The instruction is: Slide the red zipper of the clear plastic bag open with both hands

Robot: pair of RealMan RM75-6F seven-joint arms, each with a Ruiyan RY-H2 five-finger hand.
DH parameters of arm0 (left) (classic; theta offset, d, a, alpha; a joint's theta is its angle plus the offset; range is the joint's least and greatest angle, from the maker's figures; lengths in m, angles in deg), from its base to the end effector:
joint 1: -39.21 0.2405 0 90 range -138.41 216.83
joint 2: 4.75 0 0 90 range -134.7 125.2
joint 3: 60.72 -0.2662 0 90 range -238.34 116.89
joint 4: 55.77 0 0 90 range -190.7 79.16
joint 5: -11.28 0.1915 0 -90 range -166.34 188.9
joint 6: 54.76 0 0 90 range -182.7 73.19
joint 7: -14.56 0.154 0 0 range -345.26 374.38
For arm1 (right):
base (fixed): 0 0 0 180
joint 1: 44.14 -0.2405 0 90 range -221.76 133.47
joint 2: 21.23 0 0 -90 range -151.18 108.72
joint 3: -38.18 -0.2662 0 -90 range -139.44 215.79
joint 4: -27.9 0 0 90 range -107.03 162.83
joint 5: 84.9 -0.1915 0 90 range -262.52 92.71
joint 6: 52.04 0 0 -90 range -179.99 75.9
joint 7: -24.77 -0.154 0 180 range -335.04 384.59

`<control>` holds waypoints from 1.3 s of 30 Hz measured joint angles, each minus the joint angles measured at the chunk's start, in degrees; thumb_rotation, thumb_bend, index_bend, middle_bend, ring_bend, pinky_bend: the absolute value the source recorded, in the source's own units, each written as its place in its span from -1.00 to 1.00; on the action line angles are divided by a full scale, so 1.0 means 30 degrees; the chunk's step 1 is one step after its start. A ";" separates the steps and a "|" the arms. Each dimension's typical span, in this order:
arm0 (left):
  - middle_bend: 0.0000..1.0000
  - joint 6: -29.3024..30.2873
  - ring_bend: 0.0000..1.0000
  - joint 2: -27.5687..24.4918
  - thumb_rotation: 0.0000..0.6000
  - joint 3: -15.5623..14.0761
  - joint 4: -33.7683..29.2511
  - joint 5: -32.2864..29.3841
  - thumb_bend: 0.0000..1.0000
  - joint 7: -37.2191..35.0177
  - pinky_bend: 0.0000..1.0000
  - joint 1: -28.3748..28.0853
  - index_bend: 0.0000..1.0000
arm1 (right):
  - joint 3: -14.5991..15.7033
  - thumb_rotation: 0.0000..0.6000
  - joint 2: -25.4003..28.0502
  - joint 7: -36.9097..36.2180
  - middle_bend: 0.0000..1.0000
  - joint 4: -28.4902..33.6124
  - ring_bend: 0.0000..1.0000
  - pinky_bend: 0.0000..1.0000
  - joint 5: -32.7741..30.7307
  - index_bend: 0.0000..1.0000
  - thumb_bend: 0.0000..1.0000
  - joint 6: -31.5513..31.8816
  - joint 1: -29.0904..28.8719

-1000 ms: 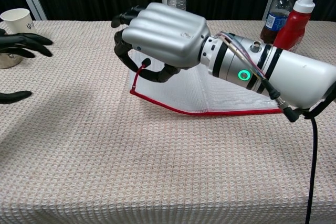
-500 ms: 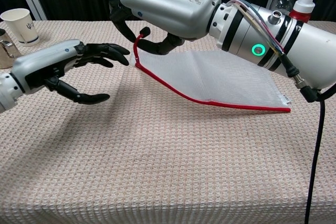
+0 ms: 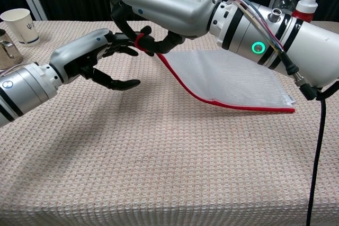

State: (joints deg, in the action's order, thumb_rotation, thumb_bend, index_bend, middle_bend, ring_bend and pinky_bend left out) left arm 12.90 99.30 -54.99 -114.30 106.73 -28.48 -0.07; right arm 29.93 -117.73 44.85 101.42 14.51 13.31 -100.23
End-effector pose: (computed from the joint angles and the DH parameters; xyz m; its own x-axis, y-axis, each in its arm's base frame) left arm -0.1475 0.3313 -0.0519 -0.1741 0.4629 0.8691 0.8082 -0.4371 0.3947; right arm -0.0177 -0.3361 -0.0232 0.4887 0.3222 0.8108 -0.2924 -0.8151 0.5002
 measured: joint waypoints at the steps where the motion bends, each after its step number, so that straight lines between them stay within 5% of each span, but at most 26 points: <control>1: -0.79 0.0035 -0.79 0.0043 1.00 0.0000 0.0092 -0.0093 -0.49 0.0029 -0.69 -0.0021 -0.39 | -0.0015 1.00 0.0001 -0.0048 -0.34 -0.0003 -0.77 -0.76 -0.0013 0.88 0.18 -0.0014 -0.0018; 16: -0.79 0.0671 -0.79 0.0242 1.00 -0.0536 0.0929 -0.0644 -0.49 -0.0211 -0.69 0.0190 -0.44 | -0.0007 1.00 -0.0105 -0.0026 -0.34 0.0127 -0.77 -0.76 0.0009 0.88 0.18 -0.0070 -0.0161; 39: -0.78 0.0465 -0.79 0.1212 1.00 -0.0842 0.1697 -0.0356 -0.33 -0.0966 -0.69 -0.1315 -0.05 | -0.0116 1.00 -0.0099 0.0392 -0.34 0.0651 -0.77 -0.77 -0.0044 0.89 0.18 0.0019 -0.0194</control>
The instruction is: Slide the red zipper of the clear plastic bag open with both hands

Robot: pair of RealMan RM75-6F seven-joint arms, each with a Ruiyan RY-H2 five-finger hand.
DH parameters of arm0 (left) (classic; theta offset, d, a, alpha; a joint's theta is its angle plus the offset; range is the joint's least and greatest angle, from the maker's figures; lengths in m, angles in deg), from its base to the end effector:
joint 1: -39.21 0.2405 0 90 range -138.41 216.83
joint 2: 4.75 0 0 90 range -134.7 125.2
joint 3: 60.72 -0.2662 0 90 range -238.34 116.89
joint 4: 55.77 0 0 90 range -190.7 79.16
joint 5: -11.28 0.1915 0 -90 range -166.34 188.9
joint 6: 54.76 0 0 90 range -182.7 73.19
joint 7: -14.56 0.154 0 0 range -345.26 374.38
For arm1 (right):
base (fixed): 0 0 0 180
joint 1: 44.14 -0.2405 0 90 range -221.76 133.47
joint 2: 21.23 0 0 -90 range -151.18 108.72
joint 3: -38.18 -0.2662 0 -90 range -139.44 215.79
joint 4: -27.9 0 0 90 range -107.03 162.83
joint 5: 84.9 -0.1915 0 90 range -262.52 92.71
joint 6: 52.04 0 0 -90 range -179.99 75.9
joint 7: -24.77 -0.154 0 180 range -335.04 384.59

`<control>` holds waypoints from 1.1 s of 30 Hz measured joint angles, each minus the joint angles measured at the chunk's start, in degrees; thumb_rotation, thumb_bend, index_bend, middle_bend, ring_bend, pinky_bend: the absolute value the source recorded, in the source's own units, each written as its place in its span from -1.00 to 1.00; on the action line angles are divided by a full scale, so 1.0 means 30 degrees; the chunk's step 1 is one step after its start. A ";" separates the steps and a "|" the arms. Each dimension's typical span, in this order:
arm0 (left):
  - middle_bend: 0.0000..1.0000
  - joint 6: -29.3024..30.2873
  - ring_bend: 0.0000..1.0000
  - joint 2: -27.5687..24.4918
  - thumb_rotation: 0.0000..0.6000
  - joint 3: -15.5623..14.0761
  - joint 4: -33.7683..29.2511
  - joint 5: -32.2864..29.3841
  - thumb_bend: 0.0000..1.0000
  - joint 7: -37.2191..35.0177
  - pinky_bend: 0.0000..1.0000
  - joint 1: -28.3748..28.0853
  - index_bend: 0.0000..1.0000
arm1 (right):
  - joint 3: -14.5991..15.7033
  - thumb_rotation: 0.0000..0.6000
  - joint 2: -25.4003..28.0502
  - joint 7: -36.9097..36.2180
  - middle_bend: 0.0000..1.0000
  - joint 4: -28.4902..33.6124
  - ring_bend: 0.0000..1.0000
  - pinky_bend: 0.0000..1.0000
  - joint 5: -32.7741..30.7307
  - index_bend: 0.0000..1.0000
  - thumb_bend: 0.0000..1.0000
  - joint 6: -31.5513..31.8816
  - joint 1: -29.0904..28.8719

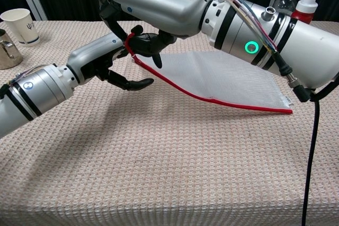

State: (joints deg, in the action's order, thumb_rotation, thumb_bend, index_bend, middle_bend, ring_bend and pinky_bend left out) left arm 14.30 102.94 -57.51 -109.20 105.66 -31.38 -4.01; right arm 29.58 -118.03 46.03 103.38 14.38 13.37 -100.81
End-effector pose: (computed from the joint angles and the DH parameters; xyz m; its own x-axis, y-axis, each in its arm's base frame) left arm -0.1313 0.3356 -0.0693 -0.1602 0.4933 0.8550 0.7818 -0.4654 0.4150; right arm -0.0075 -0.3290 -0.0240 0.4674 0.3218 0.8234 -0.2865 -0.8260 0.4854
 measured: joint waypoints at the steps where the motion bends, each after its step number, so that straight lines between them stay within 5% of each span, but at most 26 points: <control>1: -0.78 -0.0014 -0.79 -0.0002 1.00 -0.0020 0.0011 -0.0010 -0.31 -0.0014 -0.69 -0.0015 -0.04 | -0.0001 1.00 0.0005 0.0000 -0.34 0.0016 -0.77 -0.77 0.0001 0.89 0.18 0.0004 0.0001; 14: -0.63 0.0071 -0.78 0.0173 1.00 -0.0241 0.0242 -0.0203 -0.17 -0.0937 -0.69 -0.0030 0.25 | 0.0360 1.00 0.0064 0.0185 -0.34 0.0239 -0.77 -0.77 0.0224 0.92 0.18 0.0410 0.0377; 33: -0.61 0.0537 -0.78 -0.0177 1.00 -0.1052 0.0248 -0.0353 -0.10 -0.6947 -0.69 0.0787 0.25 | 0.1545 1.00 -0.1083 0.1776 -0.34 -0.1436 -0.78 -0.96 0.1536 1.00 0.18 0.3024 0.2353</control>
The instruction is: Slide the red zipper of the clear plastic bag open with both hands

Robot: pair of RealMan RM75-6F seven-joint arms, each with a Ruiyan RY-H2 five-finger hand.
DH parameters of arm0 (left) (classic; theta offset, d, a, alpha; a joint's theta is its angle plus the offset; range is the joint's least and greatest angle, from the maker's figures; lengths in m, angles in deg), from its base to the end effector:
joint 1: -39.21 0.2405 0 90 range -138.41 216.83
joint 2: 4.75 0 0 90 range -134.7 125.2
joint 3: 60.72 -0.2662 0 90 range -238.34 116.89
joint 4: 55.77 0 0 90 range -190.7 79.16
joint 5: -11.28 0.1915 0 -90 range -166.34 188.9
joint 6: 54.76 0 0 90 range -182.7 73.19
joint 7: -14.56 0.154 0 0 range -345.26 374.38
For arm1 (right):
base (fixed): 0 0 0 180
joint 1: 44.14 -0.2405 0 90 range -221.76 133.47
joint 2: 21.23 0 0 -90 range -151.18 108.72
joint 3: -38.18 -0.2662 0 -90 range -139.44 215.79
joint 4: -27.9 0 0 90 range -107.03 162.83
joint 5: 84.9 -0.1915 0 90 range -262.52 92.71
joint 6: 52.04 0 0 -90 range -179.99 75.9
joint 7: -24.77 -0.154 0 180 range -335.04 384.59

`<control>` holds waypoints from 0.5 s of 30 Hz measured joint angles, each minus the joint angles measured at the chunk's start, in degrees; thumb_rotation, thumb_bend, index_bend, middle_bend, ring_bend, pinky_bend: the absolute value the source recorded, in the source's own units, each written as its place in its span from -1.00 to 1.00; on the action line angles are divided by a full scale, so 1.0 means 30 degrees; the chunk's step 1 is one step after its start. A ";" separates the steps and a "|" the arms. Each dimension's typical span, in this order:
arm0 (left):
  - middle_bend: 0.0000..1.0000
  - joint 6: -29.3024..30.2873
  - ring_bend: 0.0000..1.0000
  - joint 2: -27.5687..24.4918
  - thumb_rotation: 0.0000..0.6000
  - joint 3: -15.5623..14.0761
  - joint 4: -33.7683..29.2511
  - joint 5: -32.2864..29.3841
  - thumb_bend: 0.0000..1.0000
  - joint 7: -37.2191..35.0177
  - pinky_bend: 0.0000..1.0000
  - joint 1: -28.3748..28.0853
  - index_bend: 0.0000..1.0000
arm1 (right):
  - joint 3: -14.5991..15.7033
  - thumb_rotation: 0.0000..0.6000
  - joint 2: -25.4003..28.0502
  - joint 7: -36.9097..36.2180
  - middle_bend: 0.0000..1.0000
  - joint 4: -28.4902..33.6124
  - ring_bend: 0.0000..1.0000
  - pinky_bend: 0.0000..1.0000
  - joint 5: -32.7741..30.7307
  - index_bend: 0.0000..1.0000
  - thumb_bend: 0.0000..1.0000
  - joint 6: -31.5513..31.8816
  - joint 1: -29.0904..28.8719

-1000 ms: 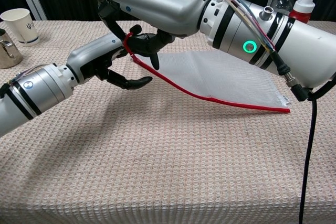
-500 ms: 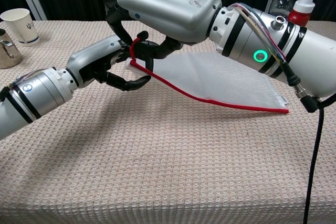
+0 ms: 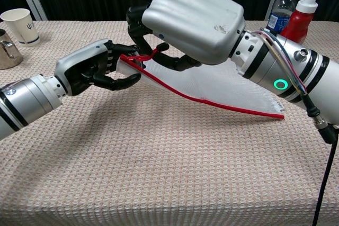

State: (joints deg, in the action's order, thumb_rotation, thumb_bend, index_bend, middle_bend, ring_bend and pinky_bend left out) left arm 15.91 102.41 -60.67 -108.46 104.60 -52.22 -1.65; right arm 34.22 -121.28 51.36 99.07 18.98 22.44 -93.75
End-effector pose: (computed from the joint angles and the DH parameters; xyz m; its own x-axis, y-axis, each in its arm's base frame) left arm -0.1546 0.3258 -0.0685 -0.4296 0.6132 0.6629 0.7013 -0.2358 0.6727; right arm -0.0496 -0.3048 -0.0310 0.4598 0.4182 0.7834 -0.2817 -0.7680 0.5753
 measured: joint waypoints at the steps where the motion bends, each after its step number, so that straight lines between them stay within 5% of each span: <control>1: -0.61 0.0028 -0.78 -0.0019 1.00 -0.0005 -0.0021 -0.0010 -0.10 -0.0307 -0.69 0.0022 0.25 | 0.0015 1.00 -0.0031 0.0104 -0.34 -0.0016 -0.78 -0.97 0.0035 1.00 0.18 0.0006 0.0029; 15: -0.61 0.0209 -0.78 0.0009 1.00 0.0109 0.0008 -0.0208 -0.09 -0.3195 -0.69 0.0198 0.26 | 0.0303 1.00 -0.0080 0.1178 -0.34 0.0127 -0.81 -1.00 0.0369 1.00 0.18 -0.0145 0.0590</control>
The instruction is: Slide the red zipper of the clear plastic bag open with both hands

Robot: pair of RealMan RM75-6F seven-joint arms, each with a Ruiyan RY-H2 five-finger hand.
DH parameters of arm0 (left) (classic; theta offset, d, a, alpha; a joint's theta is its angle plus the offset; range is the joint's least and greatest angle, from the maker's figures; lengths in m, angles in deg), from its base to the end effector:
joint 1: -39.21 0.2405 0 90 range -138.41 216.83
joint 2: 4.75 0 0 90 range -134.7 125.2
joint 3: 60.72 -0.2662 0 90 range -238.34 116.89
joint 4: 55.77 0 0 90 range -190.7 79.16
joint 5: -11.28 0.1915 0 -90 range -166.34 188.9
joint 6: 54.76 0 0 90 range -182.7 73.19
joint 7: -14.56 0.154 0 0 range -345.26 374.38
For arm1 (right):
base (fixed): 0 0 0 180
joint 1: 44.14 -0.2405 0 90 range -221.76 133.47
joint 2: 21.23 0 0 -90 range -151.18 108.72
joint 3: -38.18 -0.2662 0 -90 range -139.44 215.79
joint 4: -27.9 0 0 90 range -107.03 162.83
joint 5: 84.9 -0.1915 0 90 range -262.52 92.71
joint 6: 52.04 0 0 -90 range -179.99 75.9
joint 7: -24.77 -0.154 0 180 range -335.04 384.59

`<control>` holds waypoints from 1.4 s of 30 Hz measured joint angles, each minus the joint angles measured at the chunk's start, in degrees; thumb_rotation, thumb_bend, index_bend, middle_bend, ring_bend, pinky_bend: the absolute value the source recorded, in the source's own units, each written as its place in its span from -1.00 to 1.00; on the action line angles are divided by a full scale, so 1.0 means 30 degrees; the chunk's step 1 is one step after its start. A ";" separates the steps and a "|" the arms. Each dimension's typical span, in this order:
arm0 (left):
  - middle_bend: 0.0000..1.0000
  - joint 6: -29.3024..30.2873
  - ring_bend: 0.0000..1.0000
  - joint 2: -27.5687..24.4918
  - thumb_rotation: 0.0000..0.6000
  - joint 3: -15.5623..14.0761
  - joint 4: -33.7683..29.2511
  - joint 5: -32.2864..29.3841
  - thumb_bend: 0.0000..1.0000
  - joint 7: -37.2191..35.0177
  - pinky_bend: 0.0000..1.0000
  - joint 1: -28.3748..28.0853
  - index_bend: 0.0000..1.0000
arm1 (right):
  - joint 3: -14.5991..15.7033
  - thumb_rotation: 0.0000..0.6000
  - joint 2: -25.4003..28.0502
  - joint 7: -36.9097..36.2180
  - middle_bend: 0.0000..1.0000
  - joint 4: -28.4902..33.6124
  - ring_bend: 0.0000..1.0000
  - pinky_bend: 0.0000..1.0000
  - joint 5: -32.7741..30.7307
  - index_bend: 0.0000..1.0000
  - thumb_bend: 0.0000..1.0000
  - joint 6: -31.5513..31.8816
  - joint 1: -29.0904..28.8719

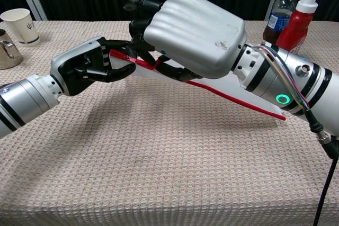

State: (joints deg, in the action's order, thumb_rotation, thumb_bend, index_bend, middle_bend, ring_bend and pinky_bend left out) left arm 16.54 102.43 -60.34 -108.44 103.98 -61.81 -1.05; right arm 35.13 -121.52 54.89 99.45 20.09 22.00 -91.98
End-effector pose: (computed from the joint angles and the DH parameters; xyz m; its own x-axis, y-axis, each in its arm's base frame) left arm -0.1577 0.3262 -0.0657 -0.5593 0.6259 0.5435 0.6122 -0.1302 0.7799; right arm -0.0585 -0.2959 -0.0362 0.4913 0.4427 0.7501 -0.2514 -0.7524 0.6088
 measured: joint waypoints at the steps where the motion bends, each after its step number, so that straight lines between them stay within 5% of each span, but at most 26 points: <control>1: -0.61 0.0016 -0.78 0.0001 1.00 0.0019 0.0027 -0.0012 -0.09 -0.0092 -0.69 0.0009 0.26 | 0.0014 1.00 0.0052 0.0036 -0.34 0.0032 -0.81 -1.00 -0.0002 1.00 0.18 0.0010 0.0059; 12: -0.61 0.0207 -0.78 -0.0109 1.00 0.0134 0.0155 -0.0129 -0.09 -0.0496 -0.69 0.0169 0.27 | 0.0285 1.00 0.0641 0.0247 -0.34 0.0300 -0.81 -1.00 0.0083 1.00 0.18 0.0312 0.0783; 42: -0.61 0.0168 -0.78 -0.0493 1.00 0.1051 0.0967 -0.1736 -0.09 0.0474 -0.69 0.1713 0.27 | 0.3393 1.00 0.4449 0.0018 -0.34 0.0694 -0.81 -1.00 0.0035 1.00 0.18 0.2925 0.6546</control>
State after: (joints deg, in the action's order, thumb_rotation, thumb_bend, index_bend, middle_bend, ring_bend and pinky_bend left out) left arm 17.04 100.96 -57.19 -105.54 98.77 -60.38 4.08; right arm 45.31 -108.17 54.94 101.53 20.20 30.78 -72.34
